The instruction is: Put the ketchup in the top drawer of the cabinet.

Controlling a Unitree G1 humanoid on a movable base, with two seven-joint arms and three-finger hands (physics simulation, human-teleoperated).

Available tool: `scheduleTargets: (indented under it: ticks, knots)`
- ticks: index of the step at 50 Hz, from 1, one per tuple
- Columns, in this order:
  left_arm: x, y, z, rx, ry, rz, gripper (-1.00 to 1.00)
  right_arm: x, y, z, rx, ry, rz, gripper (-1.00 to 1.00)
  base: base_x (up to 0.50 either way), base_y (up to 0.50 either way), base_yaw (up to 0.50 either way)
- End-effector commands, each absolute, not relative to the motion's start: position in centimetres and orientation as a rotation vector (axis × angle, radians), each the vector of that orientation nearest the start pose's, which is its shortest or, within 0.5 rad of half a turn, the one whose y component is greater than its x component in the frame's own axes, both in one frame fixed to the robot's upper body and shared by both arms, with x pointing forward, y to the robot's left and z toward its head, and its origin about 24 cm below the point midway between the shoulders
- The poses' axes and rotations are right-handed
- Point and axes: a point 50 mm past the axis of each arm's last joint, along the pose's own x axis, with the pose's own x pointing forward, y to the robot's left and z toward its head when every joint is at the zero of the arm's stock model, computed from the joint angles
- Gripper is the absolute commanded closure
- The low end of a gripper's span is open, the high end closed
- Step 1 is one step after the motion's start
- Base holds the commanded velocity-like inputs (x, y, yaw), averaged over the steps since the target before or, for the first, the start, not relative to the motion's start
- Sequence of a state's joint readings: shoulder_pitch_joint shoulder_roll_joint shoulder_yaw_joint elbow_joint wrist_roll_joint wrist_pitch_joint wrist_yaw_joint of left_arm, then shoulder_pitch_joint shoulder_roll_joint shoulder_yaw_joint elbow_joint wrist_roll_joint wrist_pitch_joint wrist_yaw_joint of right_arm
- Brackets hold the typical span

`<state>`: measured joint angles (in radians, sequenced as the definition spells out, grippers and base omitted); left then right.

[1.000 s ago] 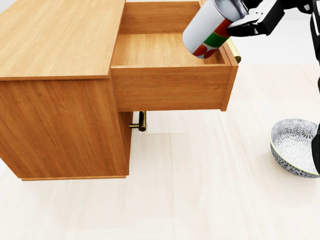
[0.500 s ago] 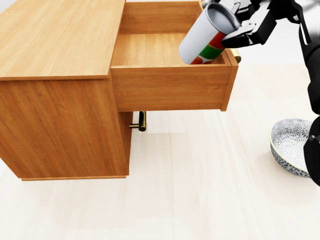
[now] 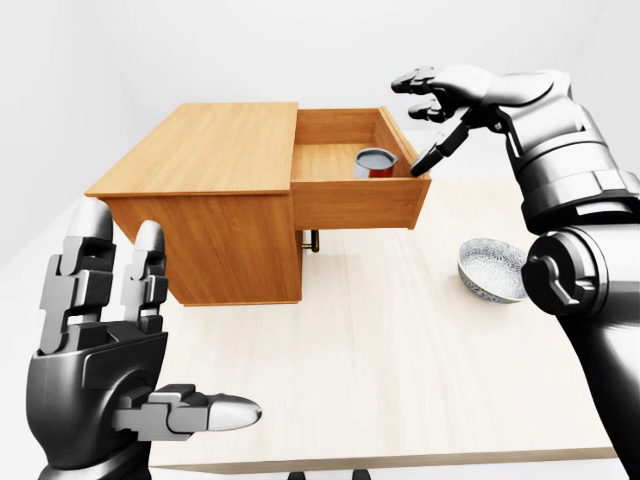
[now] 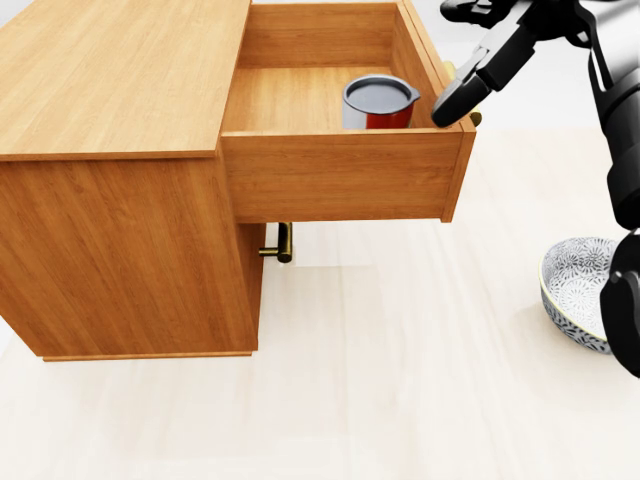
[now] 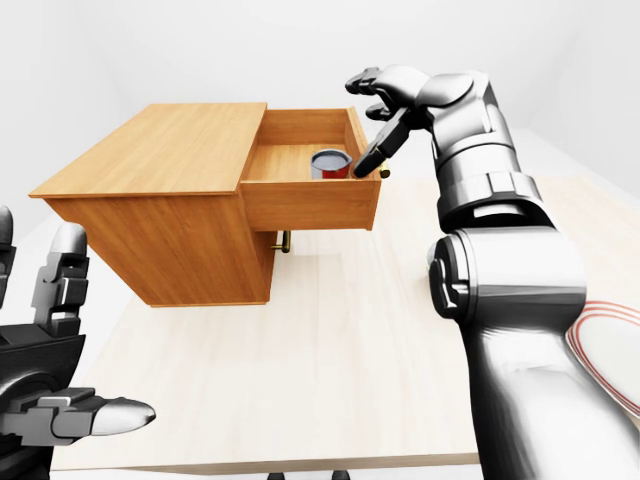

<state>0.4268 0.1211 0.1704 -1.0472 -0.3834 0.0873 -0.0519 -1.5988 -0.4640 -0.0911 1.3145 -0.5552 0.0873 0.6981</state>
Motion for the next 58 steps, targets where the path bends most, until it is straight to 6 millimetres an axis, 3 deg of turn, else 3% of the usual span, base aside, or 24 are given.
scheduleTargets:
  ticks: [1,7,17,31,44,52,58]
  knots:
    - [13.4,18.1,19.1,-0.084,-0.566,-0.032,-1.00,41.7,-18.5,32.3,-0.766,0.067,0.382,-1.00,0.00,0.00,0.00]
    - [13.3,18.2,19.2,-0.082,-0.576,-0.031,-1.00,41.6,-18.6,32.8,-0.778,0.061,0.373,-1.00,0.00,0.00,0.00]
    - [13.3,18.1,19.1,-0.080,-0.573,-0.032,-1.00,41.0,-18.5,35.5,-0.829,0.010,0.336,-1.00,0.00,0.00,0.00]
    - [13.3,18.2,19.0,-0.086,-0.563,-0.034,-1.00,39.0,-18.7,41.3,-0.886,-0.121,0.254,-1.00,0.00,0.00,0.00]
    - [13.2,18.3,18.9,-0.094,-0.545,-0.034,-1.00,35.0,-19.4,48.0,-0.983,-0.334,0.104,-1.00,0.00,0.00,0.00]
    - [13.3,18.3,18.9,-0.102,-0.534,-0.034,-1.00,32.1,-20.6,49.7,-1.103,-0.464,-0.051,-1.00,0.00,0.00,0.00]
    - [13.2,18.2,18.8,-0.102,-0.527,-0.037,-1.00,29.3,-20.9,49.7,-1.216,-0.587,-0.179,-1.00,0.00,0.00,0.00]
